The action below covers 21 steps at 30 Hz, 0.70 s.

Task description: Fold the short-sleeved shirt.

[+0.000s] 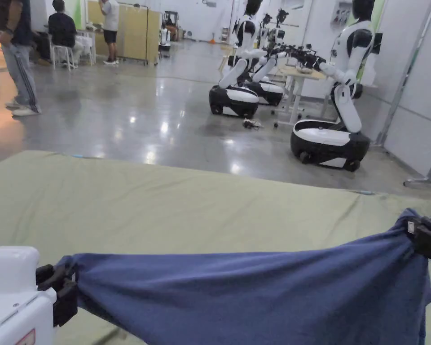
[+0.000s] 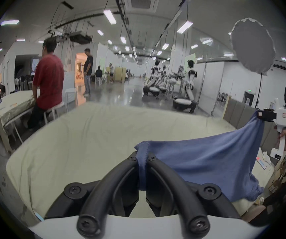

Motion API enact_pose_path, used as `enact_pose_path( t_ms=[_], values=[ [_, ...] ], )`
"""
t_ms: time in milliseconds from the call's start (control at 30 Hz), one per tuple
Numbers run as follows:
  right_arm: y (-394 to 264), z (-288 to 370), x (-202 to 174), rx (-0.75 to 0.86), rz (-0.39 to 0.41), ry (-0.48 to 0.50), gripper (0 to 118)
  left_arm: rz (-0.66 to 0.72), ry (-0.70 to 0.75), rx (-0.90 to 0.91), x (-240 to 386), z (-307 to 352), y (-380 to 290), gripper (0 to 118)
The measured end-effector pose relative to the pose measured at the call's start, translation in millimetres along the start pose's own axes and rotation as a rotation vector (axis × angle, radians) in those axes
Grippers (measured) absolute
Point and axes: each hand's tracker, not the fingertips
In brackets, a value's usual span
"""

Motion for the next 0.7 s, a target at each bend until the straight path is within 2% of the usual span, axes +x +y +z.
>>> enact_pose_path(
  t_ms=[200, 400, 467, 533, 700],
  values=[
    [79.3, 92.0, 15.9, 0.137, 0.019, -0.064, 4, -0.081, -0.042, 0.163, 9.1, 11.5, 105.7, 3],
    [115.5, 109.2, 9.8, 0.214, -0.010, -0.138, 4, -0.105, -0.006, 0.208, 19.7, 5.7, 181.2, 2],
    [122.3, 111.7, 2.4, 0.236, -0.014, -0.162, 4, -0.045, -0.025, 0.252, 16.1, 7.4, 197.7, 2],
    [125.8, 93.3, 11.2, 0.242, -0.022, -0.166, 4, -0.049, 0.012, 0.243, 15.6, 5.5, 212.1, 2],
    [140.2, 76.1, -1.3, 0.258, -0.025, -0.179, 4, -0.114, 0.070, 0.285, 15.7, 11.8, 235.6, 2]
  ],
)
